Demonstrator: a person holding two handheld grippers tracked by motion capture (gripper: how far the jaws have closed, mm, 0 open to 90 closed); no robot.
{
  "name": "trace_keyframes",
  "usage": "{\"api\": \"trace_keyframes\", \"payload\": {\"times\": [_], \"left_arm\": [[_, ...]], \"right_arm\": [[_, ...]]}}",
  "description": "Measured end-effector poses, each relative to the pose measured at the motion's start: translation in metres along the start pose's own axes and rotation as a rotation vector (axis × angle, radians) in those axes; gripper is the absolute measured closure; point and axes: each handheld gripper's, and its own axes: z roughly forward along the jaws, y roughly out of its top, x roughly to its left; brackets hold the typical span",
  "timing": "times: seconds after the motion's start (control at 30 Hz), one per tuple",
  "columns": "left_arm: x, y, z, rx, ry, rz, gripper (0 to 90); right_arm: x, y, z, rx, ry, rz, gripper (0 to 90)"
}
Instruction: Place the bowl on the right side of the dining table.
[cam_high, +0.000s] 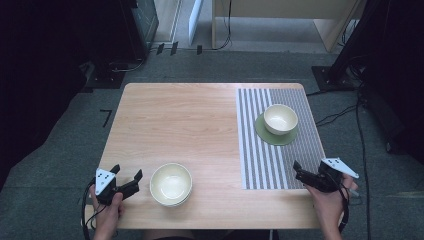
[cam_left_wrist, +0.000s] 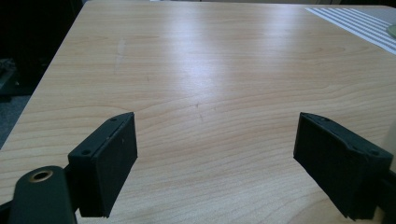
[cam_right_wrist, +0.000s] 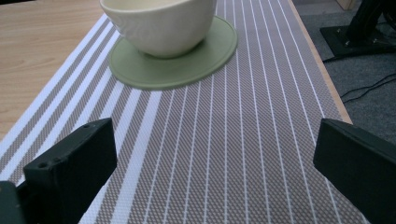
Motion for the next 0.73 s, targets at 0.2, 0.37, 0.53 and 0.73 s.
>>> {"api": "trace_keyframes", "payload": {"times": [0.2,0.37,0.53,0.73], "left_arm": [[0.0,0.0,0.0,0.0,0.001,-0.001,13.3],[0.0,0.0,0.0,0.0,0.001,0.001,13.3],[0.0,0.0,0.0,0.0,0.001,0.001,13.3],[0.0,0.0,0.0,0.001,0.001,-0.003,13.3]], "right_arm": [[-0.01,-0.011,-0.004,0.011,-0.01,-0.013,0.0],[-0.017,-0.018,-0.008,0.019,-0.022,-0.009,0.0],[-0.025,-0.025,-0.012,0.024,-0.031,-0.004,0.0],[-0.028,-0.029,-0.015,0.023,-0.035,-0.005,0.0]]}}
